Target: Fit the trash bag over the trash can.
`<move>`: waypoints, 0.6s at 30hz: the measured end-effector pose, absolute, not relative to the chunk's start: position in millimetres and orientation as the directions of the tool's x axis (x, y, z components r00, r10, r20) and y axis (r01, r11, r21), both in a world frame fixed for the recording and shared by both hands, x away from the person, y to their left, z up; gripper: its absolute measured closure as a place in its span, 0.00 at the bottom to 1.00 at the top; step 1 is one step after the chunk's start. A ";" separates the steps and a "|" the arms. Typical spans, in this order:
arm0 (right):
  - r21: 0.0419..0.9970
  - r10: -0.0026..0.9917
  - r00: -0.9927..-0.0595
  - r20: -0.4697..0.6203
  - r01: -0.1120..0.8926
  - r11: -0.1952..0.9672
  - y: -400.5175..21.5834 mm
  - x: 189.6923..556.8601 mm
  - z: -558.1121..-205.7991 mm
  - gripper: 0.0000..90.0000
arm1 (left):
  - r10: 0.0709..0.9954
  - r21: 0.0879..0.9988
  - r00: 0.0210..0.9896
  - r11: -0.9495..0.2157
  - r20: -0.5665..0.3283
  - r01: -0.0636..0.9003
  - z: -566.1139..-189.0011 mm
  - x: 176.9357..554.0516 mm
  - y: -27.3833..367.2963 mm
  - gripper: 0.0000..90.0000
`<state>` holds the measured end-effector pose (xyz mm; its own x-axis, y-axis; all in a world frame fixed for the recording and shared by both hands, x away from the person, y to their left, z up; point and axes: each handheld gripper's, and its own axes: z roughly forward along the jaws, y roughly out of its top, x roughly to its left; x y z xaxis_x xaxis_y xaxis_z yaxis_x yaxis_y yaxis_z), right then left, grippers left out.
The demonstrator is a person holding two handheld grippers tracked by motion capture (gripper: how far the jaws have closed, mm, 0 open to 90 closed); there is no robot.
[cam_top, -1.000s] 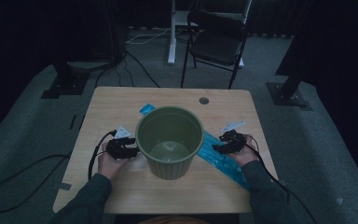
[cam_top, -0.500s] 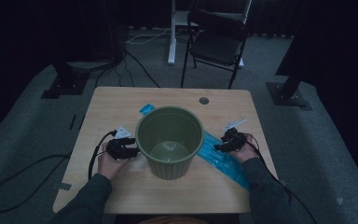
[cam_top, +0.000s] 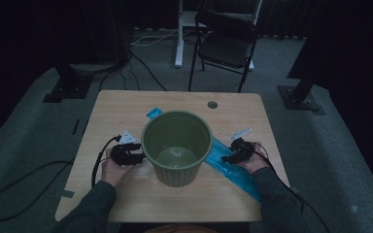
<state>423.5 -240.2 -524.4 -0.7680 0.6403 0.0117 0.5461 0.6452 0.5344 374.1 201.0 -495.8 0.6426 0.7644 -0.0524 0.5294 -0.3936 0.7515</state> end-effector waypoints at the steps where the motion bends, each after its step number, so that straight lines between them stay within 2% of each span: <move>1: 0.533 0.639 -0.769 0.007 0.544 0.648 -239.6 423.0 -524.4 0.43 | 0.765 0.752 0.642 -0.393 -0.052 0.529 -495.6 374.1 201.3 0.54; 4: 0.529 0.636 -0.772 -0.002 0.539 0.656 -238.8 422.6 -524.1 0.43 | 0.765 0.752 0.642 -0.392 -0.054 0.530 -495.3 373.9 202.0 0.54; 6: 0.528 0.636 -0.772 0.001 0.540 0.655 -238.9 422.7 -523.8 0.47 | 0.765 0.753 0.642 -0.391 -0.054 0.530 -495.1 373.6 202.4 0.54; 11: 0.520 0.632 -0.775 -0.002 0.539 0.663 -239.6 422.4 -520.9 0.72 | 0.765 0.753 0.641 -0.389 -0.056 0.531 -494.6 372.8 202.9 0.54; 12: 0.520 0.632 -0.775 -0.002 0.539 0.663 -239.6 422.4 -520.9 0.72 | 0.765 0.753 0.641 -0.389 -0.056 0.531 -494.6 372.8 202.9 0.54; 13: 0.509 0.632 -0.775 -0.008 0.541 0.670 -238.9 423.3 -519.6 0.87 | 0.765 0.753 0.641 -0.389 -0.056 0.531 -494.6 372.8 202.8 0.54; 18: 0.499 0.650 -0.760 -0.001 0.563 0.659 -239.1 429.2 -518.1 0.99 | 0.765 0.755 0.642 -0.387 -0.059 0.530 -493.8 371.5 203.4 0.54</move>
<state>429.2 -239.1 -518.1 -0.7595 0.6505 -0.0013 0.5633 0.6587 0.4988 371.5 203.4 -493.8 0.6419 0.7645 -0.0588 0.5297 -0.3867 0.7549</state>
